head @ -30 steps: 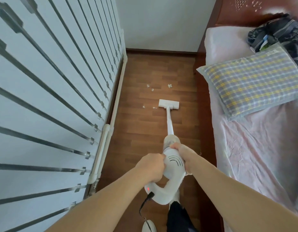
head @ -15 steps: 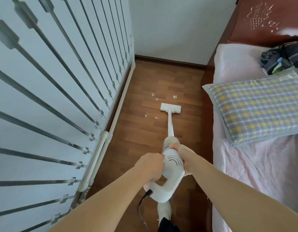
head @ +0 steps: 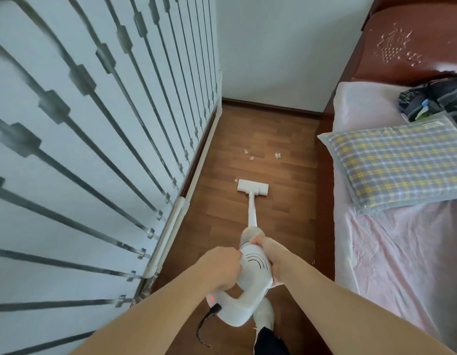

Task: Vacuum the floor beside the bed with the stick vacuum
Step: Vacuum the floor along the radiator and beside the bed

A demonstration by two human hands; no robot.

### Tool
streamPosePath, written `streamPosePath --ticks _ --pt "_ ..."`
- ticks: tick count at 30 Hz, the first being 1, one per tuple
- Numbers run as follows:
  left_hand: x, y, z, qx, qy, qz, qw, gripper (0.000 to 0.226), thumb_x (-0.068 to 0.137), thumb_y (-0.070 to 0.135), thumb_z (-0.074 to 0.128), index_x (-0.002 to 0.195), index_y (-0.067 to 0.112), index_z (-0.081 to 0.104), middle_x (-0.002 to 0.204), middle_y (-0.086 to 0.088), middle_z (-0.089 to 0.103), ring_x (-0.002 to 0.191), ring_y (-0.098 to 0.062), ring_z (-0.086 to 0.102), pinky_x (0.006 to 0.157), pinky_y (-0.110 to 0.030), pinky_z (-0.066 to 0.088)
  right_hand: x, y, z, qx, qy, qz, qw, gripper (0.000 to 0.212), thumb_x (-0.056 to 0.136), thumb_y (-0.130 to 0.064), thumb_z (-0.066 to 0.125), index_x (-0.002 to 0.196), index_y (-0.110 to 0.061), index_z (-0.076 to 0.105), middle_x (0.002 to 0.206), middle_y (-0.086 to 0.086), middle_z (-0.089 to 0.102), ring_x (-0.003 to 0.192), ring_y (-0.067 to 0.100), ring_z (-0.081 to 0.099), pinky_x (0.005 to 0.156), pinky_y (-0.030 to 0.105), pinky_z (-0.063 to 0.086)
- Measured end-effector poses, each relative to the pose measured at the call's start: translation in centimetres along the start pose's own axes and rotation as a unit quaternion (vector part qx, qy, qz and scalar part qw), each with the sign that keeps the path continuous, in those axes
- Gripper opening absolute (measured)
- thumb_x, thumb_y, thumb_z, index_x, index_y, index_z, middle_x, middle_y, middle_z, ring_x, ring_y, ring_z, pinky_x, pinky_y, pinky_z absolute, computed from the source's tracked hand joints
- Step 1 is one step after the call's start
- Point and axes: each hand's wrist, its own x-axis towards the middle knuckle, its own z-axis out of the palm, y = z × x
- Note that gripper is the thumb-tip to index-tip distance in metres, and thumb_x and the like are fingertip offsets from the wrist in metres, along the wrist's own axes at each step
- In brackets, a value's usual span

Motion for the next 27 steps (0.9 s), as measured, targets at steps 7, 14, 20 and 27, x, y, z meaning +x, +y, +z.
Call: streamPosePath --ticks 7,14,20,27 --pt "-5.7 -3.3 3.9 -0.002 -0.026 0.006 1.0 0.035 0.102 0.019 0.039 0.137 0.016 0.046 0.128 -0.007 0.057 0.105 -0.025 0.061 0.086 -0.029 0.048 -2.3 6.0 4.8 0.005 0.001 0.017 1.0 0.041 0.082 -0.037 0.072 0.117 -0.016 0.066 0.089 0.015 0.075 0.072 0.032 0.071 0.079 0.049 0.06" --pt "-8.7 -5.4 5.5 -0.018 -0.025 0.004 1.0 0.038 0.103 0.016 0.037 0.14 0.016 0.042 0.129 -0.007 0.055 0.09 -0.019 0.057 0.077 -0.023 0.041 -3.1 7.7 7.7 -0.021 0.009 0.022 0.999 0.049 0.078 -0.038 0.076 0.12 -0.015 0.065 0.104 0.016 0.078 0.082 0.036 0.073 0.088 0.059 0.059" --pt "-8.2 -6.5 5.6 -0.051 -0.009 -0.016 0.999 0.048 0.104 0.015 0.036 0.151 0.021 0.027 0.141 -0.003 0.048 0.121 -0.025 0.057 0.095 -0.026 0.047 -1.4 6.4 9.2 -0.045 0.013 0.017 0.999 0.051 0.079 -0.04 0.075 0.121 -0.014 0.063 0.107 0.016 0.077 0.09 0.035 0.076 0.089 0.059 0.058" --pt "-3.8 -7.1 2.8 -0.135 0.024 -0.05 0.989 0.045 0.104 0.026 0.035 0.149 0.026 0.031 0.142 -0.001 0.049 0.118 -0.025 0.059 0.092 -0.027 0.047 2.0 1.5 8.9 -0.031 0.02 -0.003 0.999 0.051 0.078 -0.04 0.074 0.121 -0.015 0.06 0.108 0.015 0.075 0.083 0.034 0.076 0.076 0.052 0.062"
